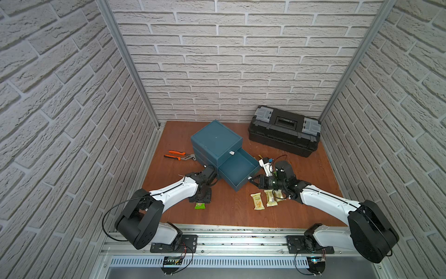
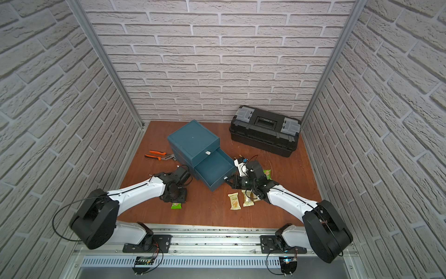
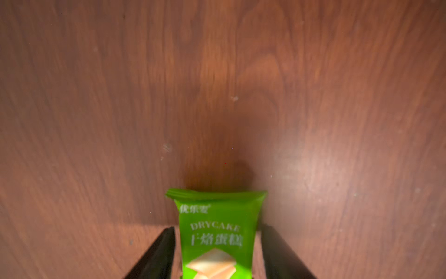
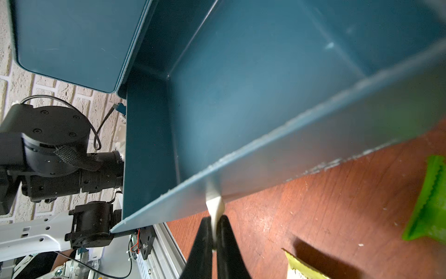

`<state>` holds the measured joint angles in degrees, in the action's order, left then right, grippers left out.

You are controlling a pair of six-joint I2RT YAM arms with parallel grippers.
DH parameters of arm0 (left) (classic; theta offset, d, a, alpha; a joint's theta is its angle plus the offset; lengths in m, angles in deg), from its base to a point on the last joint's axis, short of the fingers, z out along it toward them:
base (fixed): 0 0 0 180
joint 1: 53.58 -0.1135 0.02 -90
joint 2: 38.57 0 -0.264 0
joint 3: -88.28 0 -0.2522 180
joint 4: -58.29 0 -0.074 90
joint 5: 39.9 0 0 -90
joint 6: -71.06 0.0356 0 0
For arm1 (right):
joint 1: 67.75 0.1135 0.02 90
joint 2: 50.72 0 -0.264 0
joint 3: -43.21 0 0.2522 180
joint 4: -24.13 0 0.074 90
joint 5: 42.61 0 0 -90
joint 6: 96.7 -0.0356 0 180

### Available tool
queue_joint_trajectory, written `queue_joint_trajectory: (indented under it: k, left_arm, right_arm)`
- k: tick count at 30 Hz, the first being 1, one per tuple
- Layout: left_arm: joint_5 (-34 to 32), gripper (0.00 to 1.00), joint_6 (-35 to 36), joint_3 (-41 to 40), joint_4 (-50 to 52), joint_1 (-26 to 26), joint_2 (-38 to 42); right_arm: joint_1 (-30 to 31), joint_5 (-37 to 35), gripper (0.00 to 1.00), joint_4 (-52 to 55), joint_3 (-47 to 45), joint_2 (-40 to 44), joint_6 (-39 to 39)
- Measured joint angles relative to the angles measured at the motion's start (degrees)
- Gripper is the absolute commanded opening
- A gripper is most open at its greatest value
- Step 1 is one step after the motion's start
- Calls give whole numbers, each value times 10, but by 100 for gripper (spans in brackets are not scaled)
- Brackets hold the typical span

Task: Take the cookies out of the drawer
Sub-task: Place the cookie at the center of the board, then close the drawer in the storage box.

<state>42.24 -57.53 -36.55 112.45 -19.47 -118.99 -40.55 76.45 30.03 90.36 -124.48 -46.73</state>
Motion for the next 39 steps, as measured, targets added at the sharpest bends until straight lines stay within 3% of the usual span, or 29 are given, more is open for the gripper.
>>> queue_joint_trajectory:
  k: [4,7,12,15,17,24,30,39]
  left_arm:
    - [-9,73,0,2,7,0,31]
    - [-28,79,-2,25,26,0,106]
    - [-46,83,-7,118,32,-8,219]
    - [-45,93,-14,168,26,-25,248]
    - [-39,98,-25,189,21,-38,250]
    - [2,98,-78,198,-25,-101,209]
    - [30,98,-108,200,-75,-111,134]
    - [46,97,-133,203,-129,-120,102]
  right_arm:
    - [0,2,4,5,6,-2,2]
    - [0,4,4,10,11,-7,3]
    - [0,6,4,22,28,-9,8]
    - [0,6,4,26,44,-12,12]
    - [0,6,4,27,55,-19,13]
    - [4,6,4,28,93,-67,15]
    - [12,-1,6,25,128,-111,13]
    - [32,-38,6,-13,183,-196,-17]
